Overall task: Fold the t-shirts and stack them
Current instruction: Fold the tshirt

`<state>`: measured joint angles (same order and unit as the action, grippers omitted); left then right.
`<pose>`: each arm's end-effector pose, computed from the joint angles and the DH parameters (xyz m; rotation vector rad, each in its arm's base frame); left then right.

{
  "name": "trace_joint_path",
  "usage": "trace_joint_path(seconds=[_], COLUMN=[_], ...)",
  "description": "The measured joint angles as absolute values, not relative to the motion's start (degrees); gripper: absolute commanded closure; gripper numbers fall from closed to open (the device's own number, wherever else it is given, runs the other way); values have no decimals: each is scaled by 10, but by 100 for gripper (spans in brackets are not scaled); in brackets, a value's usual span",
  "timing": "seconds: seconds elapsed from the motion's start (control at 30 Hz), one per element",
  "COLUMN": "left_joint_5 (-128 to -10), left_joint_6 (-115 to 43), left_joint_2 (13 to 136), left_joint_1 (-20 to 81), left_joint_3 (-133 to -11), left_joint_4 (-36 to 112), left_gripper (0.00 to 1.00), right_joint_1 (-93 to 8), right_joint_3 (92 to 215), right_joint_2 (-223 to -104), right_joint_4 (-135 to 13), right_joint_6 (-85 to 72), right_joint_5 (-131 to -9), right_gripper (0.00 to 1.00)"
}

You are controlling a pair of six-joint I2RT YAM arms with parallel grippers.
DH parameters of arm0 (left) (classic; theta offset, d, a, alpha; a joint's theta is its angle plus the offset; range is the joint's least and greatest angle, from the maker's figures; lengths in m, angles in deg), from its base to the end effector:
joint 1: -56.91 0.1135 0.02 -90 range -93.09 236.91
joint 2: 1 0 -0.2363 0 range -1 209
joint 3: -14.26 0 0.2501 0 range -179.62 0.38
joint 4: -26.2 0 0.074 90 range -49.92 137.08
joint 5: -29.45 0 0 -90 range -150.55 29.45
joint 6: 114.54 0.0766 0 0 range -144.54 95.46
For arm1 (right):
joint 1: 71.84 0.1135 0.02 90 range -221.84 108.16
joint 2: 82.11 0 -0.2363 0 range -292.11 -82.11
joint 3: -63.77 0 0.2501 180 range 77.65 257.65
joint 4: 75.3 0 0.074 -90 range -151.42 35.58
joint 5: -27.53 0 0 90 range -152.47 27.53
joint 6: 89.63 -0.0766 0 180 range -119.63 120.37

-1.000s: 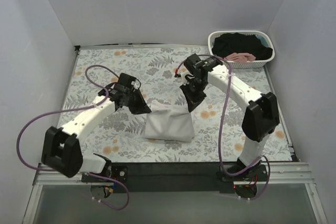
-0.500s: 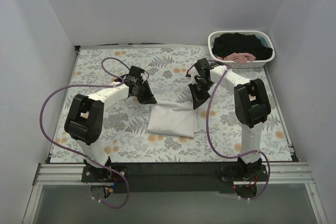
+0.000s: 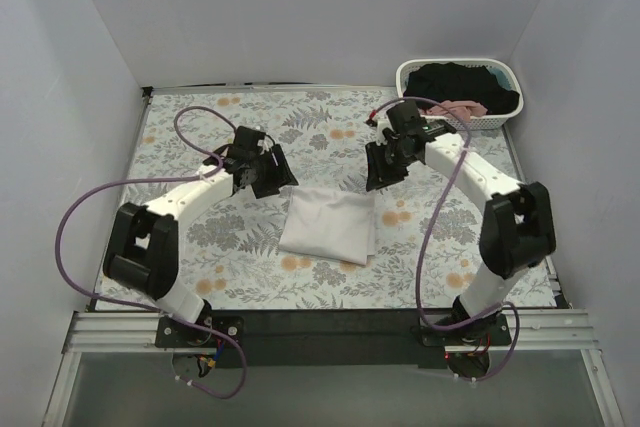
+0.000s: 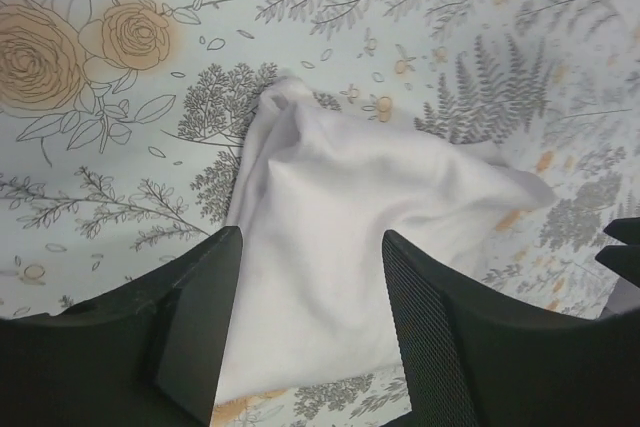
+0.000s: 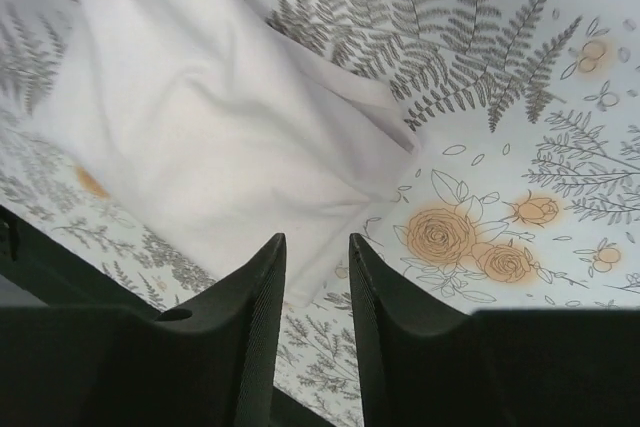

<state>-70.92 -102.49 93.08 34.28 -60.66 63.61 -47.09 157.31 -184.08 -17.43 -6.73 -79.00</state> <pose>0.3227 -0.1495 0.1425 -1.2291 2.5091 -0.8071 0.3320 0.1771 0.1730 -0.5088 2.7262 0.5468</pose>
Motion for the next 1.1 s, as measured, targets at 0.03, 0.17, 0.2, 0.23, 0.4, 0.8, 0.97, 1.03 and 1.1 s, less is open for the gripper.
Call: trace_joint_path(seconds=[0.03,0.17,0.2,0.23,0.4,0.8,0.97,1.03,1.1], left_joint_5=[-703,-685,-686,-690,-723,-768,-776,-778,-779], left_joint_6=[-1024,-1018,-1016,-1014,-1004,-1020,-1045,-1054,-1060], left_joint_2=[909,796,771,754,784,1038,1053,1053,1051], left_joint_1=[342,323,316,311,297,336,350,352,352], left_joint_3=[-601,-562,-543,-527,-480,-568,-576,-575,-574], left_joint_4=[635,611,595,584,529,447,428,425,425], left_gripper=[42,44,50,52,66,80,78,75,69], right_joint_1=[-471,-472,-472,-473,-473,-557,-600,-614,-624], right_joint_3=[1565,1483,1455,1424,1306,1285,1289,1289,1289], right_joint_2=[-1807,-1695,-1676,-1662,-1688,-1832,-1874,-1886,-1889], right_joint_4=[-192,-279,-302,-336,-463,-663,-703,-712,-714], right_joint_6=[-71,-84,-88,-94,-135,-193,-213,-221,-229], right_joint_5=[-789,-824,-845,-870,-971,-1068,-1084,-1091,-1099], right_gripper=[59,57,58,57,58,58,59,60,60])
